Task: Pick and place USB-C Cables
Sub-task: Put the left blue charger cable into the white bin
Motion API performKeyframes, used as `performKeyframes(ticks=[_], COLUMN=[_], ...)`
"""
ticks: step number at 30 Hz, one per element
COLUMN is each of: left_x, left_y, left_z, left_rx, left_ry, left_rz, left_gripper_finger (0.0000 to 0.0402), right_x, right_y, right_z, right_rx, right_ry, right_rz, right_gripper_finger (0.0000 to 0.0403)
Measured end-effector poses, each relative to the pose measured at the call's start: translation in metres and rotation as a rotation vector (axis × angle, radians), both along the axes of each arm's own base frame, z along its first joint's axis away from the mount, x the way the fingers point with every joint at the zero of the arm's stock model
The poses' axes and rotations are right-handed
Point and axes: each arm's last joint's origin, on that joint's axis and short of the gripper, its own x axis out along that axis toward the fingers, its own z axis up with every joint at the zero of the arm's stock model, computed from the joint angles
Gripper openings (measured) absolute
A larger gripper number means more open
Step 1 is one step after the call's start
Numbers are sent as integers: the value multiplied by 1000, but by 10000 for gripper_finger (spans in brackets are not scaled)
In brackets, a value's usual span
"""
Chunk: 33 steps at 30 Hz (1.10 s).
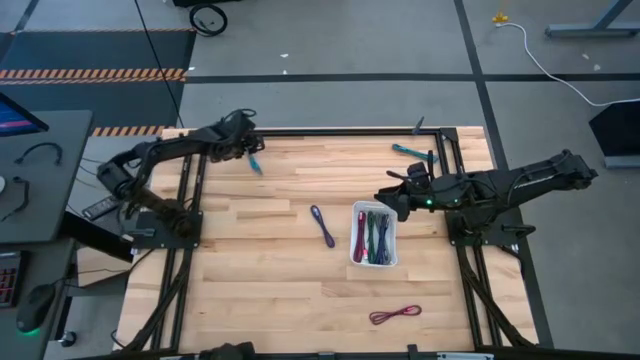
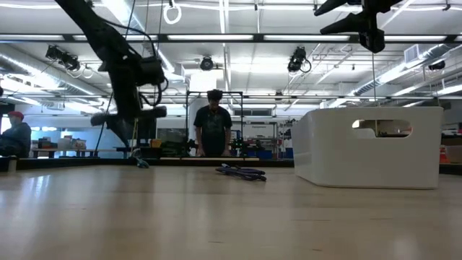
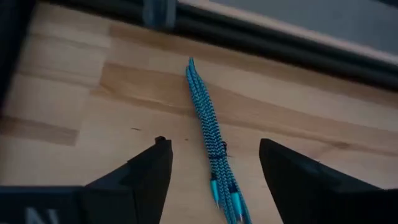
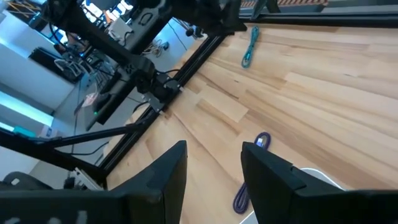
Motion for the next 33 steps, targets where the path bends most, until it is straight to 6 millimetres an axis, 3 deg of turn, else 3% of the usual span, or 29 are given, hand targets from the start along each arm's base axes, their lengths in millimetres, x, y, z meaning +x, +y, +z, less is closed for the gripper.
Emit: performKeyframes(ticks=[7, 15, 21, 28, 33], left_x=[8, 26, 36, 38, 38], left_y=[5, 1, -3, -5, -10], left_z=[-35, -53, -56, -57, -49], left_rx=[-117, -110, -72, -77, -128], left_ry=[52, 125, 166, 214, 193], left_rz=[-21, -181, -301, -489, -629], left_gripper_finger=[211, 179, 135, 29, 24], right_x=[3, 7, 8, 8, 8], right_y=[1, 1, 1, 1, 1], right_z=[-2, -5, -6, -6, -6], right_rx=[9, 22, 30, 27, 27], right_ry=[5, 16, 15, 16, 16], right_rz=[-5, -14, -32, -41, -41], right_gripper_finger=[157, 157, 157, 157, 157])
